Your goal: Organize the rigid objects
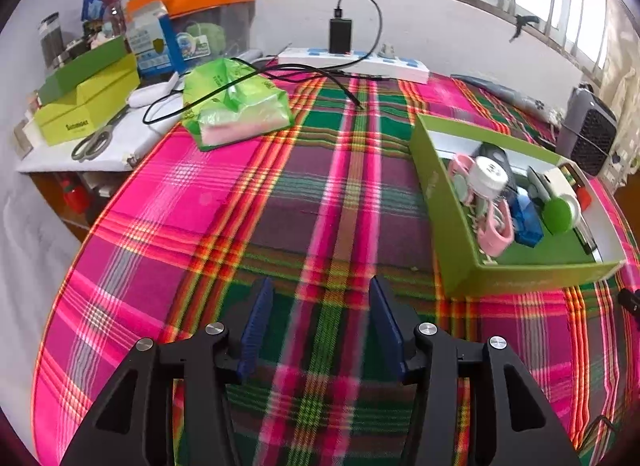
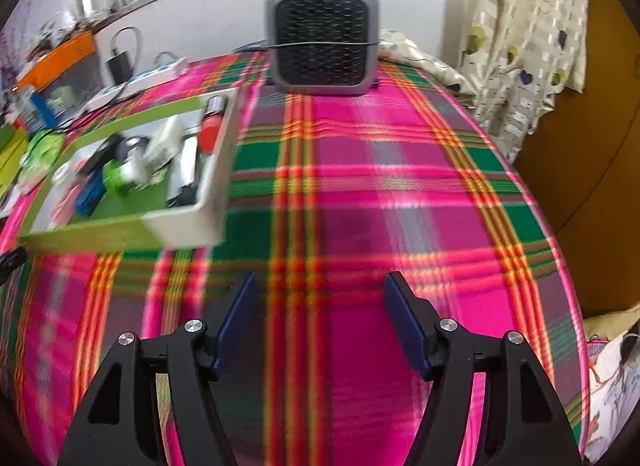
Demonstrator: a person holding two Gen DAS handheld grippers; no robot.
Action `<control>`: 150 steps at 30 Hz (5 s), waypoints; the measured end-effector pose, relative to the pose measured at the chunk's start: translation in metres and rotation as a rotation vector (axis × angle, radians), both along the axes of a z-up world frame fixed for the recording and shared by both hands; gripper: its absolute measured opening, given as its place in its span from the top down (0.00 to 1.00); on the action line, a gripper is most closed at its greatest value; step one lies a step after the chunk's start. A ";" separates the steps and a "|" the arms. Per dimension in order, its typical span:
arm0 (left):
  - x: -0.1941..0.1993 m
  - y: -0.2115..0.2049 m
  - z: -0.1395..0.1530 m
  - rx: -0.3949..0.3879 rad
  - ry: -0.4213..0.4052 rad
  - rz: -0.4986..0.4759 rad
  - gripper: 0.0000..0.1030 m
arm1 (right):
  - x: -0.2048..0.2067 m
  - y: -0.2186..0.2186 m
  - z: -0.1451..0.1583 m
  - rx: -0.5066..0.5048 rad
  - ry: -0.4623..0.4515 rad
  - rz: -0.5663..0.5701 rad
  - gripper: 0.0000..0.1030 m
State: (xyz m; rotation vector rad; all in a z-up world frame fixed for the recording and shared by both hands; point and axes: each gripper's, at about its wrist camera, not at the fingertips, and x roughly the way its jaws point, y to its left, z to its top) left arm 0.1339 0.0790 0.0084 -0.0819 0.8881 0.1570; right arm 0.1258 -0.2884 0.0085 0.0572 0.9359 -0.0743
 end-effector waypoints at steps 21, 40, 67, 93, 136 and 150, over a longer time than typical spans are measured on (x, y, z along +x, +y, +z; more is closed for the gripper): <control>0.017 0.015 -0.001 0.037 0.006 0.018 0.51 | 0.024 -0.031 -0.001 -0.010 0.002 -0.068 0.33; 0.017 0.013 -0.001 0.036 0.006 0.018 0.51 | 0.024 -0.031 -0.001 -0.010 0.002 -0.068 0.33; 0.016 0.024 0.000 -0.013 -0.008 0.052 0.52 | 0.023 -0.031 -0.001 -0.009 0.003 -0.068 0.33; 0.017 0.027 -0.001 0.032 0.007 0.107 0.51 | 0.023 -0.031 -0.001 -0.009 0.004 -0.068 0.33; -0.001 0.017 0.001 0.022 0.023 0.038 0.51 | 0.023 -0.032 -0.001 -0.009 0.005 -0.068 0.33; -0.063 0.002 0.009 -0.009 0.010 -0.050 0.51 | 0.024 -0.031 -0.001 -0.012 0.006 -0.067 0.33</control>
